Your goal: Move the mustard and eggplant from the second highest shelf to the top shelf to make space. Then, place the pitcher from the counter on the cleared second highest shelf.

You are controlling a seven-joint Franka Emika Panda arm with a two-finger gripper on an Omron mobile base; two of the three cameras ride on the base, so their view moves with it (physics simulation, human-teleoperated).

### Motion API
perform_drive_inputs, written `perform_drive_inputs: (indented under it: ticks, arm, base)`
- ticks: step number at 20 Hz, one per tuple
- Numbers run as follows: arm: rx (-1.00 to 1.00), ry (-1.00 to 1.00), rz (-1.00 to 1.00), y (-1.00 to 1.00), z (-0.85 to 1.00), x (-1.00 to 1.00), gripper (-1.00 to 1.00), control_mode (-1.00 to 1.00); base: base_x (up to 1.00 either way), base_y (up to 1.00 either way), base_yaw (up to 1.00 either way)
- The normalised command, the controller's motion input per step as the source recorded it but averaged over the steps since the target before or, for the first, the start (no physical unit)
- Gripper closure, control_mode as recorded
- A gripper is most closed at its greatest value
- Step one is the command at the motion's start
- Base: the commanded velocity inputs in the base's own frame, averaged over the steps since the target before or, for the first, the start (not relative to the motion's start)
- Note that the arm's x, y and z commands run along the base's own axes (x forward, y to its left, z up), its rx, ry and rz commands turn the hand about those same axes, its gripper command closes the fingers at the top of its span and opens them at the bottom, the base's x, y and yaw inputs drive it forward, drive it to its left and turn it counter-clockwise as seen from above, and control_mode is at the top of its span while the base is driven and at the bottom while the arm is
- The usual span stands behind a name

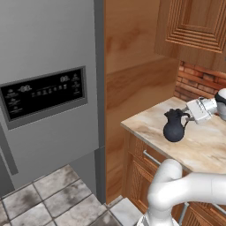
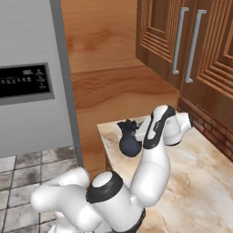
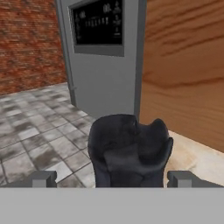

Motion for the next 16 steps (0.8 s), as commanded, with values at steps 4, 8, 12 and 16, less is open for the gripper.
perform_drive_inputs:
  ticks: [4,8,12,16]
  arm:
    - [0.0,0.0,0.0,0.0,0.0,0.0,-1.0,-1.0]
    - [0.0,0.0,-0.02,0.0,0.0,0.0,-1.0,-1.0]
    - [0.0,0.0,-0.03,0.0,0.0,0.0,-1.0,-1.0]
    - [0.0,0.01,-0.05,0.0,0.0,0.0,-1.0,-1.0]
  base:
    - [0.0,0.0,0.0]
    - [0.0,0.0,0.0]
    - [0.0,0.0,0.0]
    - [0.0,0.0,0.0]
